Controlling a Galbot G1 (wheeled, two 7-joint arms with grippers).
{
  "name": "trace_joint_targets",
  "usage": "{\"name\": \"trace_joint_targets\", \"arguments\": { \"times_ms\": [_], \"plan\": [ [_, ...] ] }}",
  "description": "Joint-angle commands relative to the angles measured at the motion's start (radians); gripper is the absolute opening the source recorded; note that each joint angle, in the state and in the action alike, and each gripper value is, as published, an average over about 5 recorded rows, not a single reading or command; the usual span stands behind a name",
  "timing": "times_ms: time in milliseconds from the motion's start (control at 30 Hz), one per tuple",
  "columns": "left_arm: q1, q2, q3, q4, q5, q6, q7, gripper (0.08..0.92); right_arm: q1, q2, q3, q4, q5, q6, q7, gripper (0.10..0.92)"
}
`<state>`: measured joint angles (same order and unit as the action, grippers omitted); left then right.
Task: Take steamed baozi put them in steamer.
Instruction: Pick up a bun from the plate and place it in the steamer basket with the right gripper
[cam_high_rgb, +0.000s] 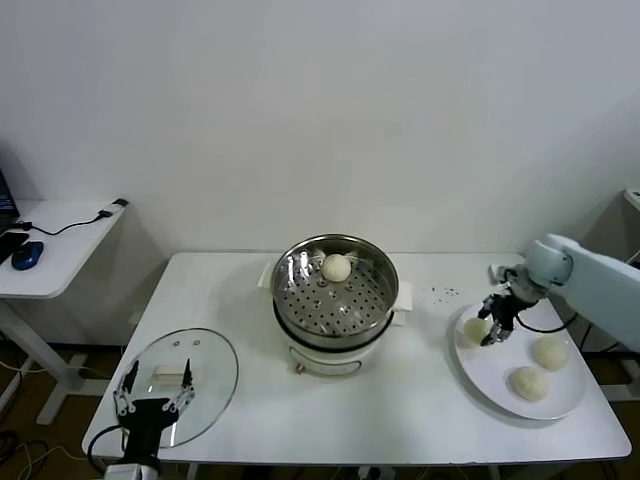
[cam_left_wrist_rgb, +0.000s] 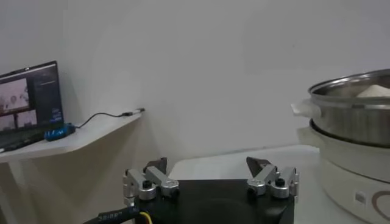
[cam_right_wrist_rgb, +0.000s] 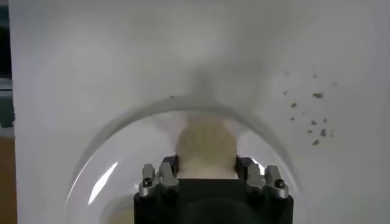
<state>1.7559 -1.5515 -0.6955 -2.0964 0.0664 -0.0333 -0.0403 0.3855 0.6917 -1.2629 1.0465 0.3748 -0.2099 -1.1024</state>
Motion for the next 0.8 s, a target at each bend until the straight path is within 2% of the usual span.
{"name": "trace_joint_targets", "arguments": {
  "times_ms": [33,333,567,800],
  "plan": [
    [-0.007,-0.001,0.015,0.001,-0.004,-0.002,0.001,0.823,0.535,0.188,-0.436,-0.03,0.435,0.004,-0.009,0.611],
    [-0.019,0.004,0.033,-0.009,-0.016,-0.002,0.008,0.823,0.574,0.491,-0.424,-0.064,0.599,-0.053,0.032,0.611],
    [-0.001,0.021,0.019,-0.015,-0.021,-0.011,0.014,0.823,0.473,0.656,-0.372,-0.073,0.621,-0.1,0.09,0.611],
    [0.025,0.024,0.015,-0.005,-0.029,-0.025,0.014,0.823,0.371,0.758,-0.381,-0.112,0.603,-0.116,0.112,0.611]
  ]
}}
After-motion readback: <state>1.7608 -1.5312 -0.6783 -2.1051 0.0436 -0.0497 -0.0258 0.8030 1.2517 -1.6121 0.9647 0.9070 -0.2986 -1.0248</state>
